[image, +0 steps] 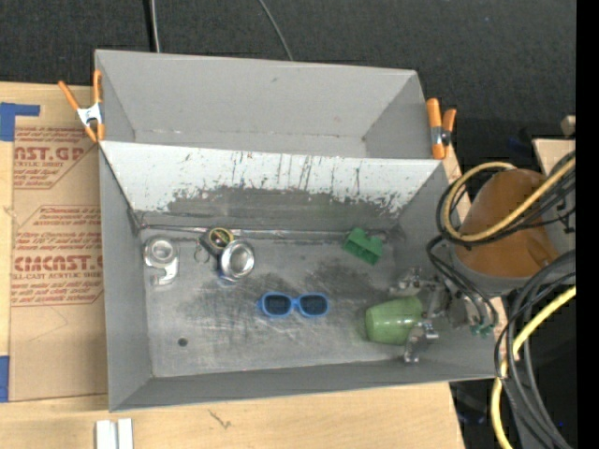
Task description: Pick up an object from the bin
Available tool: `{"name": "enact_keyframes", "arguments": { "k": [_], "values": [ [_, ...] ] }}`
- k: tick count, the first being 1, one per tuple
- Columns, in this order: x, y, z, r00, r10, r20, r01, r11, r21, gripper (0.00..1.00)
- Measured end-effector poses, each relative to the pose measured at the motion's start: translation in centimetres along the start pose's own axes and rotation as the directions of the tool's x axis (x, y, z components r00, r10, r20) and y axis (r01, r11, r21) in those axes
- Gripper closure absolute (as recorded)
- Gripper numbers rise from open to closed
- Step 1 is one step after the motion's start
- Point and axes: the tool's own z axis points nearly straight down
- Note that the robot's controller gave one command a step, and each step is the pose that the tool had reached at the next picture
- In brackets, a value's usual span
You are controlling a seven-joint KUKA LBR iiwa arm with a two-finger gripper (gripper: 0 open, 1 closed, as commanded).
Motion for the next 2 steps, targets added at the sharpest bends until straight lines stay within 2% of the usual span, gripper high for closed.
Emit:
{"name": "enact_keyframes", "arguments": {
  "k": [1,2],
  "values": [
    [-0.3,0.0,-0.5,1.000,-0.003,0.009,0.003,1.000,0.003,1.00],
    [-2.6,1.5,-13.1,1.000,-0.013,0.019,0.013,1.000,0.004,1.00]
  ]
}}
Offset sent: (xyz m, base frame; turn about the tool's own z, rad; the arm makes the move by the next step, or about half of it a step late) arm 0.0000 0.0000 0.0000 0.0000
